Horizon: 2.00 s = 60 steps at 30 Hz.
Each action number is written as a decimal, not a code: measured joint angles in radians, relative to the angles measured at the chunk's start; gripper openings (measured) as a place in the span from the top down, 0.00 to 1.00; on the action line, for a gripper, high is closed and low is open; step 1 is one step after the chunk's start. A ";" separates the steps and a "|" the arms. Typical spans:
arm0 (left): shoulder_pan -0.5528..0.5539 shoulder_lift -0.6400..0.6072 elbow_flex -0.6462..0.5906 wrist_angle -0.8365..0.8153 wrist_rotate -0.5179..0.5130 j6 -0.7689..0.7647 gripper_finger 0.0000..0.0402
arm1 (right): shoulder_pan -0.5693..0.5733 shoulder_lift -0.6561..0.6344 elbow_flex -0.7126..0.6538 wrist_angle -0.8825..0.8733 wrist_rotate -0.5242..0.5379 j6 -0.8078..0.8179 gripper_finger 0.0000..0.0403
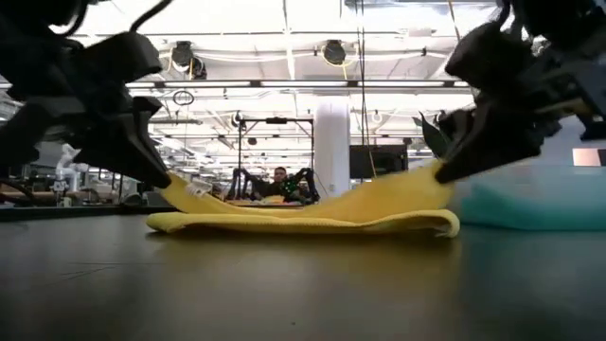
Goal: Fold microfiber towels
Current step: Fold the yellow microfiber cloth
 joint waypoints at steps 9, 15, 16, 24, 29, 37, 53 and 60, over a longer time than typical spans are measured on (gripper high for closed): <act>-0.041 -0.002 0.001 -0.002 -0.006 -0.016 0.97 | 0.041 0.109 0.000 0.098 -0.052 0.003 0.96; -0.039 0.003 0.001 0.000 0.086 -0.016 0.94 | 0.044 0.131 0.000 0.105 -0.077 0.045 0.80; -0.040 0.003 0.001 -0.003 0.110 -0.011 0.91 | 0.044 0.129 0.002 0.107 -0.093 0.056 0.76; -0.049 -0.010 0.019 0.000 0.184 0.025 0.63 | 0.128 0.109 0.096 -0.035 -0.048 0.089 0.57; -0.093 -0.011 0.057 0.006 0.183 0.104 0.59 | 0.191 0.133 0.210 -0.149 0.092 0.077 0.57; -0.177 0.064 0.053 0.069 0.097 0.173 0.65 | 0.226 0.290 0.294 0.008 0.195 -0.078 0.58; -0.080 0.462 0.206 0.519 -0.105 0.334 0.67 | 0.176 0.527 0.593 -0.501 0.377 0.009 0.58; -0.008 0.503 0.229 0.447 -0.061 0.197 0.67 | 0.174 0.518 0.597 -0.686 0.397 0.131 0.58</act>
